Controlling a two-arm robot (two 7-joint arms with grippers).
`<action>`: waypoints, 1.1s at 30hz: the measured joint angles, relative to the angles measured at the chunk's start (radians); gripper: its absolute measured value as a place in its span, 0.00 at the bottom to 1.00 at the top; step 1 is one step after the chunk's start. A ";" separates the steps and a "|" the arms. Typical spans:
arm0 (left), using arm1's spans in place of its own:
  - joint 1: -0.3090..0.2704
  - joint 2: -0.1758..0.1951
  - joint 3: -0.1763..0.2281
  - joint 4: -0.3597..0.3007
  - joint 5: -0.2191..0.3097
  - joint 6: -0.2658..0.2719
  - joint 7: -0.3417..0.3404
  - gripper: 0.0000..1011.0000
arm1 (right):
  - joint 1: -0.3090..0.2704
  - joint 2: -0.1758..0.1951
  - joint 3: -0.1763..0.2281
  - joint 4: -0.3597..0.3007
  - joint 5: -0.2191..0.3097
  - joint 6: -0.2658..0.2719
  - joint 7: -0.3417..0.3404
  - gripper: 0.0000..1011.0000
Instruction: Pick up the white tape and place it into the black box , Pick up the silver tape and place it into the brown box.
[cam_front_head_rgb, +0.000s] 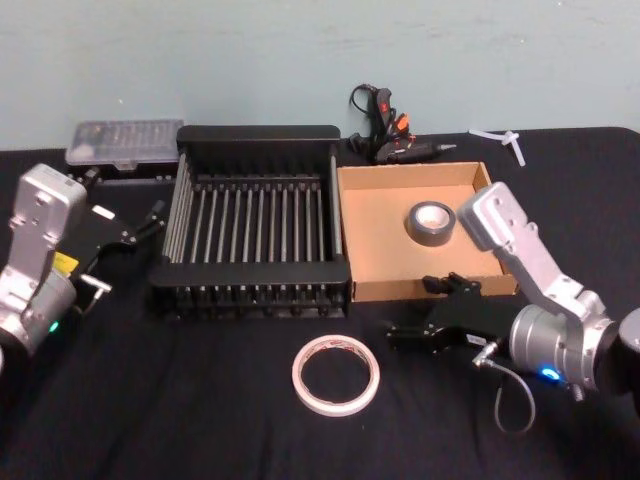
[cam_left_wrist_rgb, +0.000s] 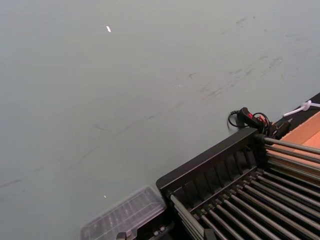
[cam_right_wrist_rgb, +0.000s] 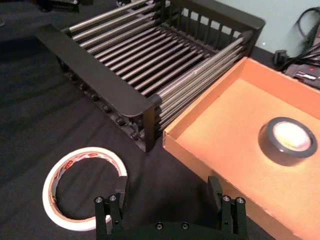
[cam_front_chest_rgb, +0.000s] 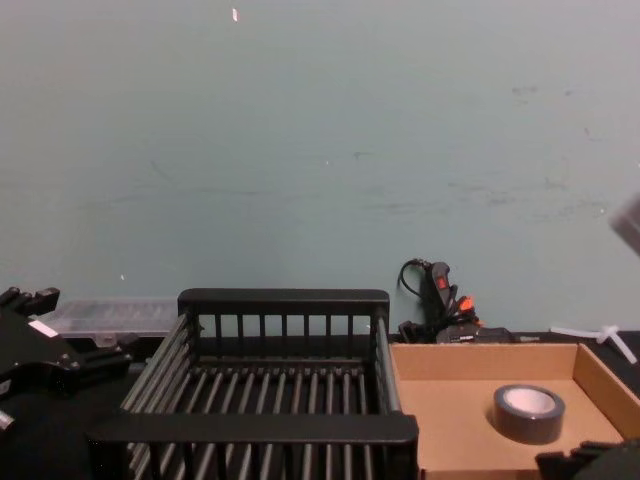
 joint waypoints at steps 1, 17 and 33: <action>0.000 0.000 0.000 0.000 0.000 0.000 0.000 0.99 | 0.003 -0.001 -0.005 0.002 -0.002 0.002 0.000 0.99; 0.000 0.000 0.000 0.000 0.000 0.000 0.000 0.99 | 0.040 -0.029 -0.074 0.032 -0.021 0.026 0.016 0.99; 0.000 0.000 0.000 0.000 0.000 0.000 0.000 0.99 | 0.045 -0.041 -0.100 0.040 -0.047 0.052 0.016 0.99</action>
